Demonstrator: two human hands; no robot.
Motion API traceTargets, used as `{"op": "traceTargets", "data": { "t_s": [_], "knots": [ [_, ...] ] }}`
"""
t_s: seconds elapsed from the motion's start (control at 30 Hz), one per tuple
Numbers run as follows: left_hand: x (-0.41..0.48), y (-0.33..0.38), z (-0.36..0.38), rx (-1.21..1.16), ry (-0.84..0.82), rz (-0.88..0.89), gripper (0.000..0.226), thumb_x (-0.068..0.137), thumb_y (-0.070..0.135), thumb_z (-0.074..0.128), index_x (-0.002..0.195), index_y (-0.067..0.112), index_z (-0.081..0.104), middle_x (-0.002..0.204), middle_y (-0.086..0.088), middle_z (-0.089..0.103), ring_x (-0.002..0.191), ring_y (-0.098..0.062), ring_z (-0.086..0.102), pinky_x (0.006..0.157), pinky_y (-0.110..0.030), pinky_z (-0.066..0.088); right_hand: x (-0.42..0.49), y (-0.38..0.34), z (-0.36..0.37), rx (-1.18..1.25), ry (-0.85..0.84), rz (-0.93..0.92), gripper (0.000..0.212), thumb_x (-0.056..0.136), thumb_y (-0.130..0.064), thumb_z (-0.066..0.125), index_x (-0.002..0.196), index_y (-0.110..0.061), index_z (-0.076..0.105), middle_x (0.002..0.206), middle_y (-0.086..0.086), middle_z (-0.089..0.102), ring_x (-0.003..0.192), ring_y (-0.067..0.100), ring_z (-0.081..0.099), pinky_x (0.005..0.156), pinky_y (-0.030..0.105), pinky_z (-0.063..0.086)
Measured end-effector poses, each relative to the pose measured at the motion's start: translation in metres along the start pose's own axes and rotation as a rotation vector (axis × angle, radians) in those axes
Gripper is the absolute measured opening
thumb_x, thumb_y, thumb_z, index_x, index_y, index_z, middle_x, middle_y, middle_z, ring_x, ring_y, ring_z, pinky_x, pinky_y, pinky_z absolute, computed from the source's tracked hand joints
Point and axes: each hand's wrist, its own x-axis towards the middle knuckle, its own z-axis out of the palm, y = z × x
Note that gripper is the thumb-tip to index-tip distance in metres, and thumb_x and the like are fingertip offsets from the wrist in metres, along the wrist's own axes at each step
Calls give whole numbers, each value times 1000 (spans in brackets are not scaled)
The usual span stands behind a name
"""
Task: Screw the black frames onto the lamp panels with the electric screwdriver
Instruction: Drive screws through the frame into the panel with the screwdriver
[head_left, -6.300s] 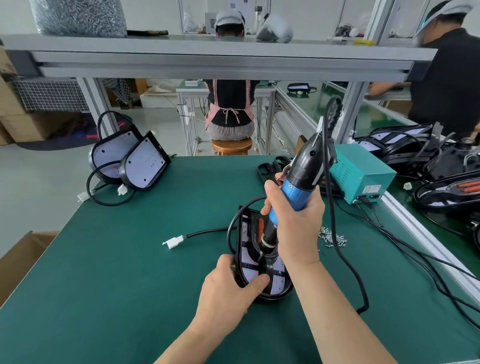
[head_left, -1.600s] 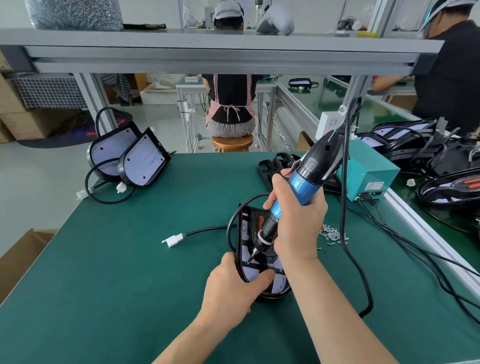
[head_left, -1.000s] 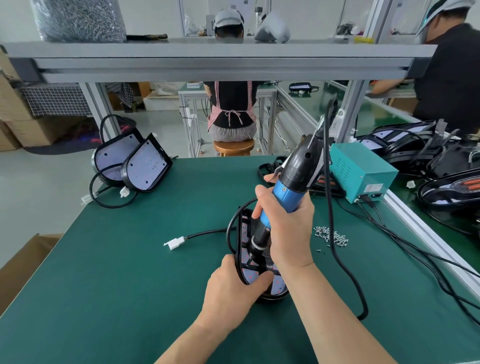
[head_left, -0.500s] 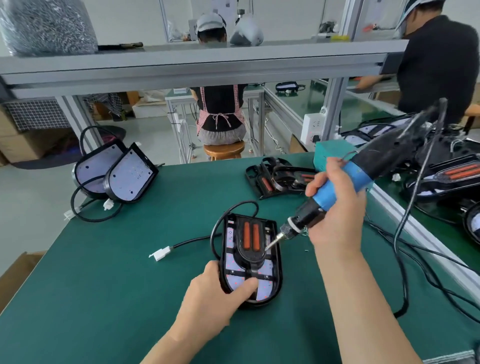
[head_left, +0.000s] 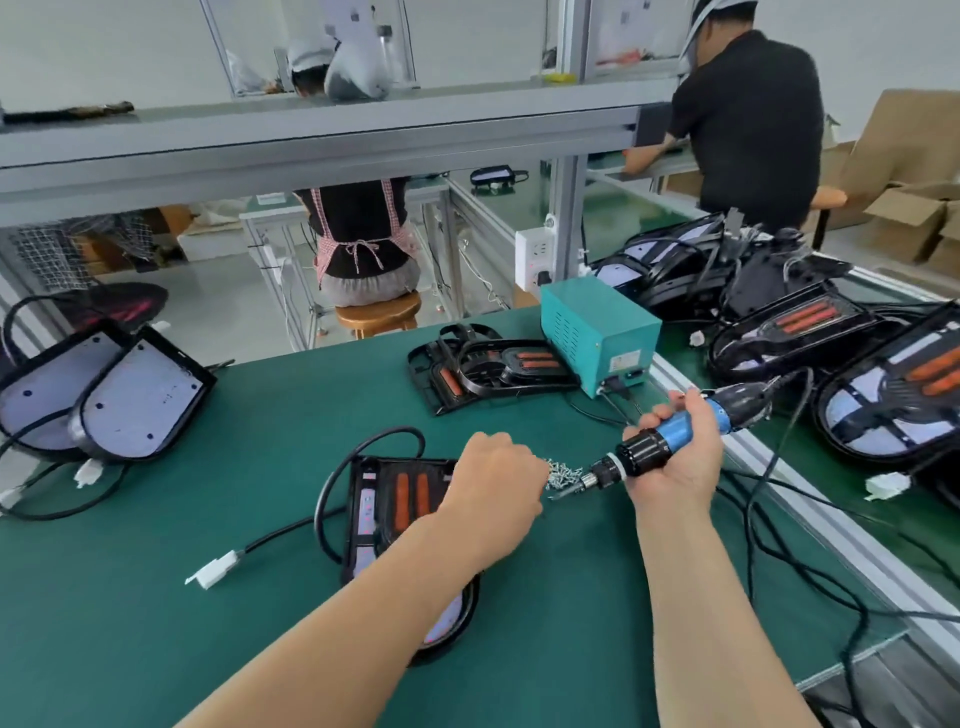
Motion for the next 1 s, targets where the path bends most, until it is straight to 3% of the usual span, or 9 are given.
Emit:
{"op": "traceTargets", "data": {
  "t_s": [0.07,0.17,0.27,0.33,0.4,0.5,0.57,0.67,1.0],
  "knots": [
    [11,3,5,44,-55,8,13,94,32,61,88,21,64,90,1,66,95,-26,57,73,-35,29,3,-1,-3,23,1,7,15,91,-30,71,84,-20,62,67,-6,58,54,9,53,55,21,42],
    [16,4,14,14,-104,-10,32,91,27,65,66,18,46,68,1,52,81,-28,51,70,-36,28,5,-1,-4,28,-2,15,15,91,-30,71,86,-19,61,67,-6,58,54,9,54,55,21,43],
    [16,5,17,-46,-127,-10,11,94,25,61,91,15,62,94,-5,67,94,-30,58,79,-38,39,4,2,-3,4,-9,21,15,91,-30,71,86,-19,60,67,-5,58,55,10,54,56,21,43],
    [11,4,13,-142,-138,-16,15,98,22,56,107,12,62,106,-9,66,102,-31,59,85,-39,44,3,2,-2,9,-6,26,15,92,-30,70,86,-19,60,67,-5,58,55,10,54,57,21,43],
    [2,2,10,-436,-96,-67,11,99,16,51,107,10,58,106,-11,64,99,-30,59,86,-41,47,1,1,-1,32,-2,32,15,92,-29,70,85,-19,60,68,-6,58,55,9,54,56,21,42],
    [-20,-2,-1,-936,23,-210,4,92,12,62,92,15,61,83,-2,68,80,-19,64,77,-32,53,-5,-2,4,65,-10,37,16,91,-29,70,83,-20,60,68,-7,57,54,8,52,55,20,41],
    [-36,-6,-3,-1170,75,-276,9,85,11,73,84,17,66,75,1,69,68,-12,63,72,-26,52,-13,-2,11,58,-30,33,16,92,-29,69,83,-20,60,67,-8,57,54,8,52,54,20,40],
    [-56,-13,-1,-1430,137,-355,13,81,5,76,83,17,71,77,-5,72,71,-12,64,76,-28,54,-29,0,25,42,-85,38,15,91,-29,69,83,-20,60,66,-8,57,53,8,51,54,21,40],
    [-87,-26,2,-1441,263,-327,40,83,8,75,97,44,63,80,5,74,71,-7,60,74,-18,49,-78,11,63,-59,-202,2,14,91,-26,70,89,-20,57,65,-7,58,53,8,51,57,20,41]
  ]
}}
